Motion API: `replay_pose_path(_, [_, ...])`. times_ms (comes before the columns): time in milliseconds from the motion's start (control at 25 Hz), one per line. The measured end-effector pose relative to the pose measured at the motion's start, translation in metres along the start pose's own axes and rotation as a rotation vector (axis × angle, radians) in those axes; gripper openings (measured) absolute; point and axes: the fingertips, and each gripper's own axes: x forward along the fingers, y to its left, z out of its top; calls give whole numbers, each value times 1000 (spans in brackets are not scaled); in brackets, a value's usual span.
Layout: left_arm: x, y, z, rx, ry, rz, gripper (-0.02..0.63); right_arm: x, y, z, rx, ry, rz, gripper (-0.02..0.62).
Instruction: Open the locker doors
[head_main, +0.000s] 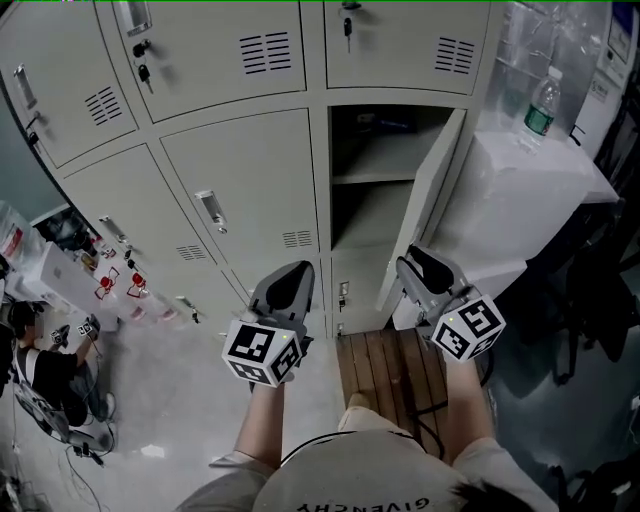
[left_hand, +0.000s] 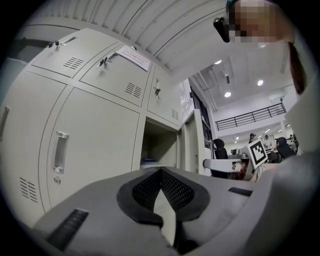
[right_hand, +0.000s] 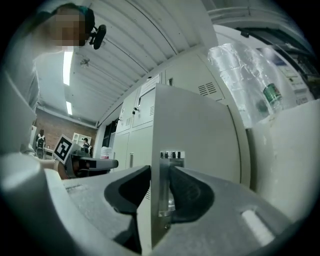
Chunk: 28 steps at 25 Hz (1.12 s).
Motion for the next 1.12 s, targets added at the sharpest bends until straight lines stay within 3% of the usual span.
replay_pose_path(600, [-74,-16,-9,-19,-6,42,-2,-73,-29,5,-31,2,-254,121])
replay_pose_path(840, [-91,-33,4,17,-34,89,-2,-102,-46,6,-25,-9,-289,121])
replay_pose_path(1120, [-92,-67,6,-10,-33,151,-2,-123,-68,8,-42,46,-290,120])
